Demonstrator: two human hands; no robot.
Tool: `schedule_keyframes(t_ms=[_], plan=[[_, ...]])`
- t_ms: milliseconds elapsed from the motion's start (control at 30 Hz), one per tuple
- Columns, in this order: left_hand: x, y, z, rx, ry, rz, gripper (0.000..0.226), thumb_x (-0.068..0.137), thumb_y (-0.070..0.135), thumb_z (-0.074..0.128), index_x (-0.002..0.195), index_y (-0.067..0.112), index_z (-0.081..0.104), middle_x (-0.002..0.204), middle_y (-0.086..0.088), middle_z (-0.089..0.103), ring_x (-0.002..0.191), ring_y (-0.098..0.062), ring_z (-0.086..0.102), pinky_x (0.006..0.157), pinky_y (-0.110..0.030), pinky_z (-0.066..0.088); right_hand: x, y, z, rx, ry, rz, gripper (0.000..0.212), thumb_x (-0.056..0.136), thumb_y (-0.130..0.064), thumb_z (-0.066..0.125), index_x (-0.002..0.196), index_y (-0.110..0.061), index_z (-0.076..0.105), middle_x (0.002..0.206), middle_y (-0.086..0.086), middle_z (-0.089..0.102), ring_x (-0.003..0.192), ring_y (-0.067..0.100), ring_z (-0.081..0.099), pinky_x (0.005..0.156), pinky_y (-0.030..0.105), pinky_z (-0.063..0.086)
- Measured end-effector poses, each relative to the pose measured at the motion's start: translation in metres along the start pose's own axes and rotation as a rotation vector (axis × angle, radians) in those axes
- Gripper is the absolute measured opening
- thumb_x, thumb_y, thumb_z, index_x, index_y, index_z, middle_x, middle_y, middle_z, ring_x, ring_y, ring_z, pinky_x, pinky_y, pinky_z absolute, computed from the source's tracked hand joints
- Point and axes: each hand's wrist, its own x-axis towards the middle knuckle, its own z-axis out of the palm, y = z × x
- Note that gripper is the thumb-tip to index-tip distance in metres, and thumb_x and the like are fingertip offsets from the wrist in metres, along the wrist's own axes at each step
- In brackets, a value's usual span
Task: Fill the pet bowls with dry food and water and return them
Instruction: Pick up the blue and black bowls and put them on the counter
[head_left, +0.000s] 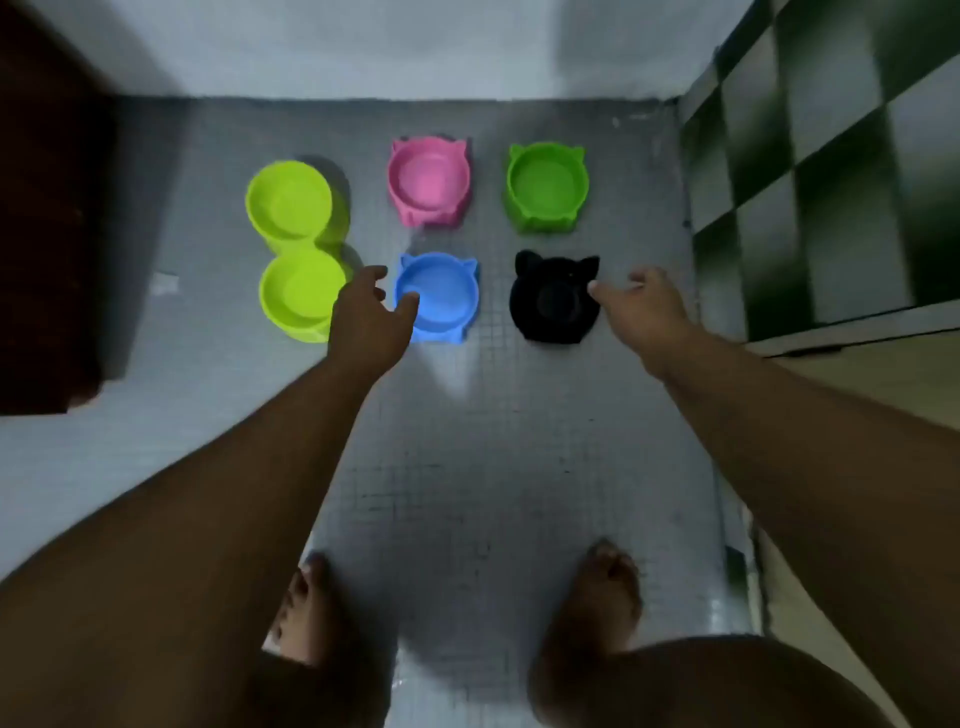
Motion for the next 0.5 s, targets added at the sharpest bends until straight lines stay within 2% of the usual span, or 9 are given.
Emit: schedule_keyframes(t_ms=[100,167,233,300,400,500], plan=[[0.028,-0.041,0.045,0.005,0.078,-0.038,0.061,0.092,0.030,0.073,0.142,0.002,0.053,0.131,-0.022,0.063,0.119,-0.035,0.061,0.100,-0.039,0.048,0.058,0.028,0.046,0.052,0.017,0.093,0.081,0.087,-0.044,0.071,0.149,-0.007,0.035,0.151,0.015,0.041,0.134,0.033,0.046,0.109,0.038,0.042],[0.042,-0.058,0.071,-0.005,0.110,-0.042,0.055,0.092,0.028,0.073,0.137,0.000,0.057,0.124,-0.021,0.067,0.114,-0.034,0.063,0.090,-0.031,0.047,0.087,0.037,0.074,0.039,0.034,0.107,0.079,0.087,-0.044,0.071,0.147,-0.006,0.038,0.150,0.015,0.043,0.133,0.035,0.047,0.106,0.039,0.042],[0.054,-0.066,0.086,-0.008,0.151,-0.040,0.048,0.091,0.028,0.073,0.129,0.001,0.062,0.114,-0.018,0.072,0.106,-0.032,0.067,0.079,-0.023,0.041,0.104,0.038,0.089,-0.028,0.129,0.084,0.068,0.085,-0.042,0.073,0.137,-0.007,0.050,0.140,0.014,0.053,0.124,0.035,0.055,0.099,0.038,0.048],[0.058,-0.069,0.093,-0.027,0.174,-0.068,0.043,0.090,0.026,0.073,0.125,0.004,0.064,0.110,-0.015,0.074,0.101,-0.029,0.069,0.075,-0.023,0.040,0.111,0.042,0.095,-0.026,0.195,0.062,0.050,0.083,-0.032,0.075,0.124,-0.008,0.058,0.129,0.014,0.060,0.114,0.034,0.061,0.091,0.037,0.053],[0.060,-0.071,0.094,-0.065,0.209,-0.152,0.032,0.089,0.015,0.068,0.119,0.006,0.066,0.104,-0.014,0.073,0.096,-0.029,0.069,0.072,-0.024,0.041,0.115,0.049,0.097,-0.015,0.213,0.064,0.031,0.085,-0.014,0.069,0.113,-0.005,0.059,0.121,0.016,0.063,0.108,0.033,0.063,0.089,0.036,0.053],[0.064,-0.068,0.091,-0.051,0.232,-0.187,0.022,0.089,0.011,0.060,0.109,0.006,0.066,0.101,-0.013,0.071,0.093,-0.031,0.065,0.072,-0.028,0.039,0.112,0.051,0.095,-0.047,0.225,0.027,0.019,0.093,-0.009,0.057,0.111,-0.005,0.055,0.121,0.016,0.062,0.106,0.030,0.061,0.082,0.030,0.045]])
